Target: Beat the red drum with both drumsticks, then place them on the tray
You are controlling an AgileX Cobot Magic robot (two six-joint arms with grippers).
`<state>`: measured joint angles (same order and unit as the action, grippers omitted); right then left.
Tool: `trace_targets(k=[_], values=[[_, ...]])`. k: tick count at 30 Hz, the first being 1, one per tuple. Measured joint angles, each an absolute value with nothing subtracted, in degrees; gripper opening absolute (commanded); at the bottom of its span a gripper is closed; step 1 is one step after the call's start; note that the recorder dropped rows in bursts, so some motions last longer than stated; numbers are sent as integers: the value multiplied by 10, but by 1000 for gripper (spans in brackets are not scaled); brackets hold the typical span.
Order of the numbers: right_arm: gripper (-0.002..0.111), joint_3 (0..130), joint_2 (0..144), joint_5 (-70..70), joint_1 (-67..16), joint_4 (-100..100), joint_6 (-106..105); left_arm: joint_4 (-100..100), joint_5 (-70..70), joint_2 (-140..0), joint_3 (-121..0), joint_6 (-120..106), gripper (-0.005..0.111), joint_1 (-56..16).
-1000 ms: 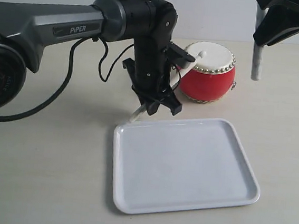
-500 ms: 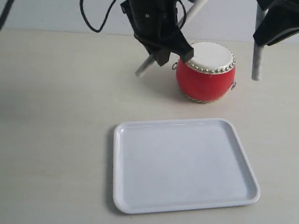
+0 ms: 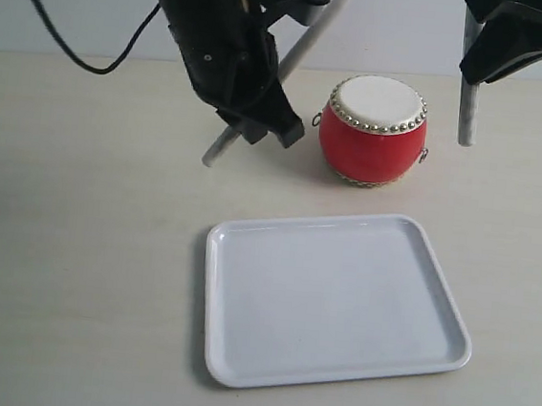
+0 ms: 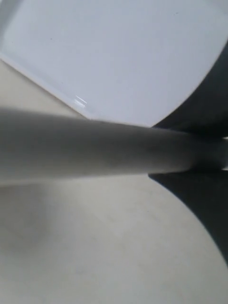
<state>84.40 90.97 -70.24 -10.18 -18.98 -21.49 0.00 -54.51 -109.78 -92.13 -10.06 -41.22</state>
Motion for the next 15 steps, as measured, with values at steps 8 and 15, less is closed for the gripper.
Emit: trace_targets(k=[8, 15], values=[[0, 813, 910, -702, -102, -189, -227, 5, -376, -979, -755, -146, 0, -396], [0, 794, 919, -702, -102, -172, -236, 5, -324, -876, -712, -150, 0, -332]])
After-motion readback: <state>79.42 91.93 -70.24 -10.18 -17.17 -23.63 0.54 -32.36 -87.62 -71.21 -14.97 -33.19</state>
